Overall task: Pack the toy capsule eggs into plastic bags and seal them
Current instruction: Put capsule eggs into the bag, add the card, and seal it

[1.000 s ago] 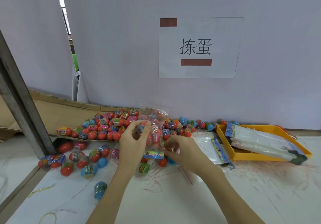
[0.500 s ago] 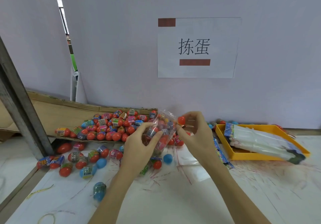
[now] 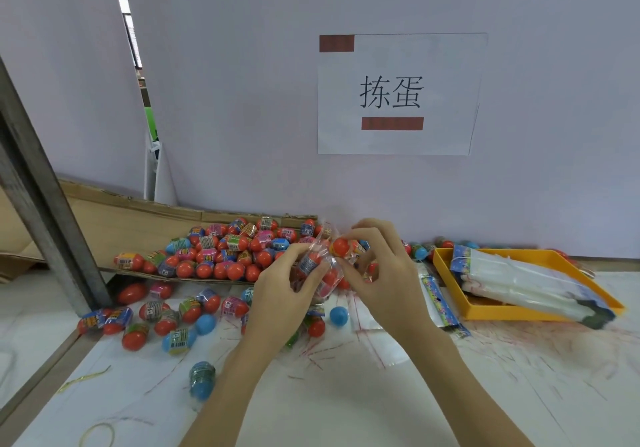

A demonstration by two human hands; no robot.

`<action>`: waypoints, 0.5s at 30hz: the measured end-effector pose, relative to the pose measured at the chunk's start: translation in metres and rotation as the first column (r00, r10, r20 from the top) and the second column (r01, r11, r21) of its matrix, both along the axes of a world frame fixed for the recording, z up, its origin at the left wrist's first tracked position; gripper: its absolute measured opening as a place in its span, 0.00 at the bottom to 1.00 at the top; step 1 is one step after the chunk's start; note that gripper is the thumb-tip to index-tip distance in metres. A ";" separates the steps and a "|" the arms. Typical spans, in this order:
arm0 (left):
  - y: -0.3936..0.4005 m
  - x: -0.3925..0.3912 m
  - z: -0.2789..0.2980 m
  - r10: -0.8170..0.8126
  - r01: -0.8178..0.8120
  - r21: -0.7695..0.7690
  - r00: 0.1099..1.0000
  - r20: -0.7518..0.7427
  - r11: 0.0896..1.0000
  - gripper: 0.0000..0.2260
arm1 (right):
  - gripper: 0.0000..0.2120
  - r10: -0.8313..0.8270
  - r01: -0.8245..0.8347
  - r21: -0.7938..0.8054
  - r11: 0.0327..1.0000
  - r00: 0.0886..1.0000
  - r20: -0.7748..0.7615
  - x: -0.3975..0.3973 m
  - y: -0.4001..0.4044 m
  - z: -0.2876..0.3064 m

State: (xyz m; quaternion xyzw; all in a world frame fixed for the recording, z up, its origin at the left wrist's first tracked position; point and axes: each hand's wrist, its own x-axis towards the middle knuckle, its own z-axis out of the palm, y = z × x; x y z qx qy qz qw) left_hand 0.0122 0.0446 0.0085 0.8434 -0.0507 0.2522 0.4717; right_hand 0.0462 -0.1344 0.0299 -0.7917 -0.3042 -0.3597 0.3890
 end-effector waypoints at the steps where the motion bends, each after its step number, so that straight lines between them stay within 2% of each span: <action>1: 0.000 0.000 0.000 -0.004 0.004 0.004 1.000 -0.004 1.000 0.24 | 0.13 -0.004 0.003 0.023 1.000 0.999 0.040 -0.001 0.001 0.001; 4: 0.000 -0.001 0.001 0.002 -0.002 0.017 1.000 -0.015 1.000 0.22 | 0.13 0.040 -0.048 0.098 0.994 0.996 0.080 -0.006 0.004 0.003; 7: -0.001 -0.002 0.001 0.005 -0.005 0.016 1.000 -0.009 1.000 0.25 | 0.15 0.069 -0.073 0.045 0.996 0.994 0.084 -0.007 0.008 0.001; 11: 0.000 -0.002 0.002 -0.022 0.022 0.009 1.000 0.000 1.000 0.18 | 0.15 -0.014 0.013 0.085 0.996 1.000 0.012 -0.004 0.007 -0.003; 15: -0.002 -0.003 0.005 -0.055 0.055 0.000 0.998 0.000 0.998 0.19 | 0.13 -0.054 0.063 0.134 0.989 0.996 -0.070 0.000 0.003 -0.004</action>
